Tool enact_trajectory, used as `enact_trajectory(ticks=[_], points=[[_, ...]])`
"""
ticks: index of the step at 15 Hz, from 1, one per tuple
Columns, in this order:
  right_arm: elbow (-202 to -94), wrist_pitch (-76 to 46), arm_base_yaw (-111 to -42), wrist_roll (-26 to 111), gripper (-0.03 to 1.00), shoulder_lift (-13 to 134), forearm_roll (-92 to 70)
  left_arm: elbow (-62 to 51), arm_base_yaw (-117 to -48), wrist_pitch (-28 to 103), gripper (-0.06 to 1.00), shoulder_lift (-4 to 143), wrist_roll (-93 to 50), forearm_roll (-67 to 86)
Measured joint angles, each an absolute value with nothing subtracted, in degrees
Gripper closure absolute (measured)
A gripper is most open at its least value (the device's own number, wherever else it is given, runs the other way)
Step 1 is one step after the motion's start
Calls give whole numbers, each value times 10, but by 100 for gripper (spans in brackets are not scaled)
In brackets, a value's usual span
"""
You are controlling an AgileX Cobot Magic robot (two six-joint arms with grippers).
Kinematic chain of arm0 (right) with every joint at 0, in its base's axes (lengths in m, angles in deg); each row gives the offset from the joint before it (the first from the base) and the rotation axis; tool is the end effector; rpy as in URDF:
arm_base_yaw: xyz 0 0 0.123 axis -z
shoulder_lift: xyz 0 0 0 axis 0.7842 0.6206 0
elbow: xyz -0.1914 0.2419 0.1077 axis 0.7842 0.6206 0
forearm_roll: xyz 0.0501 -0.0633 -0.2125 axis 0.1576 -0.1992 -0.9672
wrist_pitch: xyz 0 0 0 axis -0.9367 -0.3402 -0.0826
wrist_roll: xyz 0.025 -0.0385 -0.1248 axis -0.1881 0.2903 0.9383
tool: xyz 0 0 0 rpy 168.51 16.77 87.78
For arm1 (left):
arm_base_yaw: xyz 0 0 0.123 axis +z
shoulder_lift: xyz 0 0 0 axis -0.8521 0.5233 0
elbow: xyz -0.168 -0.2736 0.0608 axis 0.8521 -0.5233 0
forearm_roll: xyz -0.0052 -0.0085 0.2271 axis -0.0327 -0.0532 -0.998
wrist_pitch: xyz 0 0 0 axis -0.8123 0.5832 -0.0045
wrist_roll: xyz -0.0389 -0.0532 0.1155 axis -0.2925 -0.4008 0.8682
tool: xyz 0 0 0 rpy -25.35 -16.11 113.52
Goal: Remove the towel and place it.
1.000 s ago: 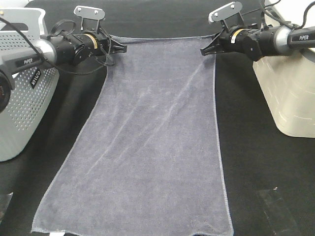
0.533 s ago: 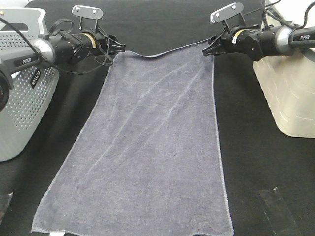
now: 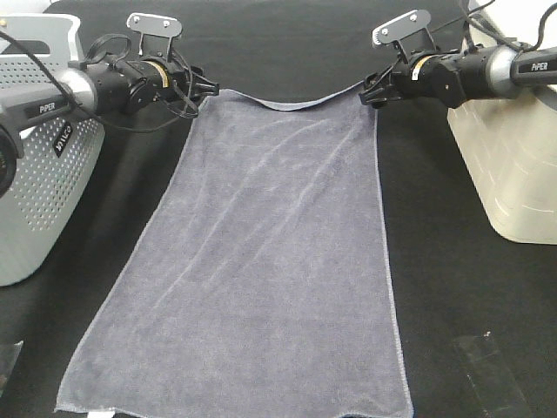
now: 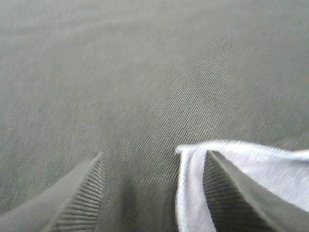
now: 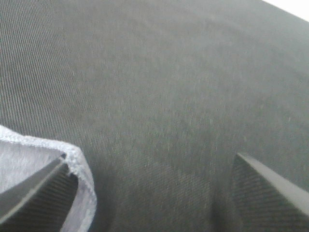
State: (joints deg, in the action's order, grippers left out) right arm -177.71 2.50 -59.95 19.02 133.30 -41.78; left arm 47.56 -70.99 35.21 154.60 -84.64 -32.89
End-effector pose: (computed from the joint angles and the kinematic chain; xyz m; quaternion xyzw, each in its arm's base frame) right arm 0.6107 0.0966 0.1258 -0.2327 0.8019 -0.0423 0.5487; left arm 0.6439 -0.1411 0.0983 0.0834 0.8262 -0.0563 0.5543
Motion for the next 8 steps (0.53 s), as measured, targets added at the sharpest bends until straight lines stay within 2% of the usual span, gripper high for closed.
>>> enact_trajectory(ticks=[8], points=[[-1777, -58, -600, 191, 15, 1333, -418, 476, -710, 386, 36, 1546, -846, -292]])
